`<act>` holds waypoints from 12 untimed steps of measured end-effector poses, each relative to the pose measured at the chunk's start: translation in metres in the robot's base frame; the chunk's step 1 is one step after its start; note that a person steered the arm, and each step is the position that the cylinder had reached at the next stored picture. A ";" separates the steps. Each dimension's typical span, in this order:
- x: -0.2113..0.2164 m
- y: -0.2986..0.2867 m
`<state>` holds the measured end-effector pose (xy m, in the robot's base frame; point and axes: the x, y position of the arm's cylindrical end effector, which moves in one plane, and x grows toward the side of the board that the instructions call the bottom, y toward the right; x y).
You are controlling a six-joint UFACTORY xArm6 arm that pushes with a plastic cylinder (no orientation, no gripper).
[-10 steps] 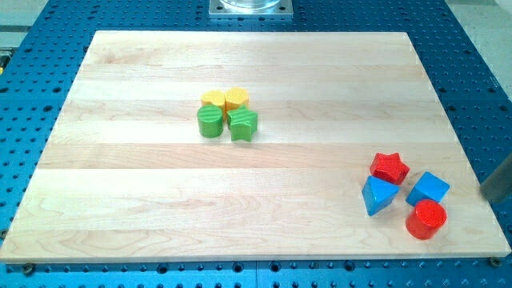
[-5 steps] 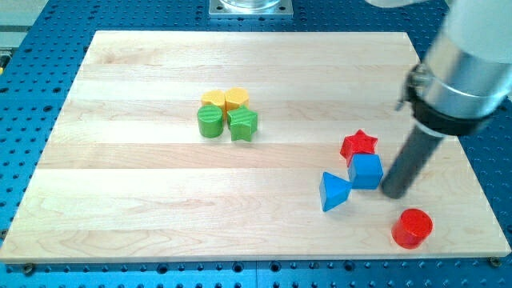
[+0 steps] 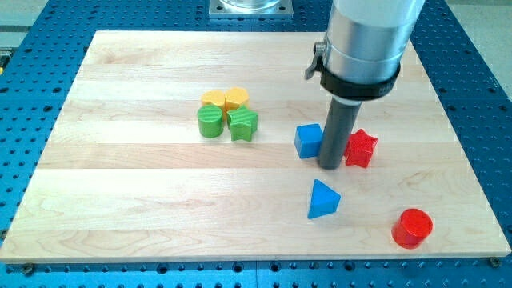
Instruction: Push the cube into the yellow and green blocks
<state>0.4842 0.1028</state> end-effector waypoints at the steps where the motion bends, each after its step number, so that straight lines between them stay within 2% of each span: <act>1: -0.040 -0.029; 2: -0.056 -0.018; 3: -0.057 -0.044; 4: -0.047 -0.028; 5: -0.038 -0.039; 7: -0.051 -0.078; 9: -0.058 -0.080; 10: -0.067 -0.047; 12: -0.081 -0.082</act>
<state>0.4028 0.0212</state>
